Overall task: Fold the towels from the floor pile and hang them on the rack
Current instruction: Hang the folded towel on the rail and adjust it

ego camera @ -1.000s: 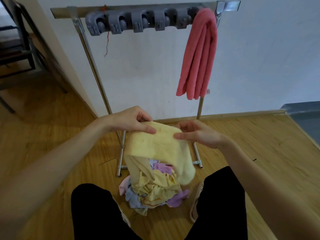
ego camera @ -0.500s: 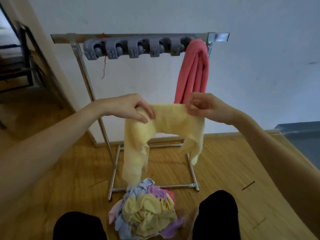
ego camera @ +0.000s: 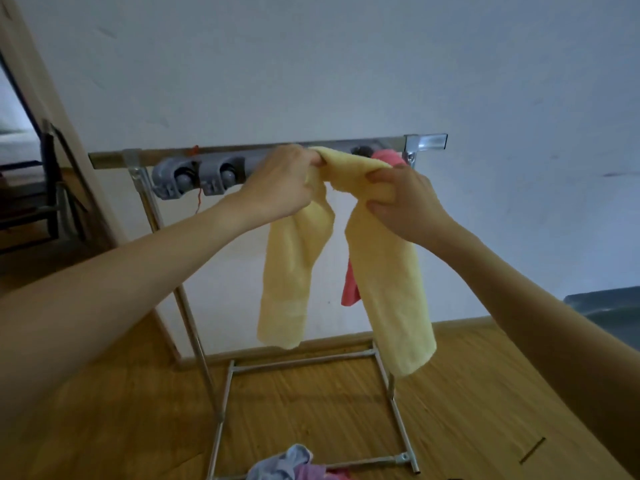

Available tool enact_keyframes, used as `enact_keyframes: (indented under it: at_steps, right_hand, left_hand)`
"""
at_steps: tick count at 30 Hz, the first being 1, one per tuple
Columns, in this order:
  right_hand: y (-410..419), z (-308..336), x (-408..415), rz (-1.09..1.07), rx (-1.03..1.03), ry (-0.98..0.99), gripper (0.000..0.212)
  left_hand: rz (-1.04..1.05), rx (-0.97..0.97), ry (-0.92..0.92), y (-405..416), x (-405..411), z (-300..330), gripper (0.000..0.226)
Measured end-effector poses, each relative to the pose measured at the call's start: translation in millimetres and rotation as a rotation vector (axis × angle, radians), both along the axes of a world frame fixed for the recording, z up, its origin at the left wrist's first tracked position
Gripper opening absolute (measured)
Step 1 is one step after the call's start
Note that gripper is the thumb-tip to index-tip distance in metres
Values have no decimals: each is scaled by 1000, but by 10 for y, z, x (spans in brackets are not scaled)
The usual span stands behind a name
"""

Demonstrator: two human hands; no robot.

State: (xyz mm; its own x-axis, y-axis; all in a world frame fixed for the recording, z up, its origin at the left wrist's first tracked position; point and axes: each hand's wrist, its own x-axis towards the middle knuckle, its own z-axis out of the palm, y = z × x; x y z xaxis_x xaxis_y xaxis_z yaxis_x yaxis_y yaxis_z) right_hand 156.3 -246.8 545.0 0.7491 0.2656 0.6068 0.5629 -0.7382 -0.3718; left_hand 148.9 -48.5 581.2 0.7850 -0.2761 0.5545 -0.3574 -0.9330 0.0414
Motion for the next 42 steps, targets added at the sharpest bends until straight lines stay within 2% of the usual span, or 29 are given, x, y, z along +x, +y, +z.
enact_keyframes:
  at_steps: [4, 8, 17, 22, 25, 31, 36, 42]
  right_hand:
    - [124, -90, 197, -116, 71, -126, 47]
    - [321, -232, 284, -234, 117, -250, 37]
    - [577, -478, 451, -290, 227, -321, 43]
    - [578, -449, 552, -259, 258, -338, 42]
    - [609, -428, 648, -257, 240, -335, 43]
    - [534, -616, 802, -444, 58, -366, 60]
    - [406, -871, 847, -294, -88, -376, 74]
    - [382, -1146, 897, 44, 107, -268, 73]
  left_hand:
    - [22, 109, -62, -152, 145, 87, 29]
    - [83, 171, -155, -244, 325, 16, 28]
    - [97, 43, -423, -315, 494, -145, 34]
    - [88, 86, -492, -244, 644, -99, 31]
    - [102, 84, -498, -214, 719, -94, 32]
    - [32, 150, -478, -286, 718, -313, 43]
    - [23, 177, -446, -252, 754, -600, 47]
    - [-19, 230, -457, -149, 817, -1128, 58]
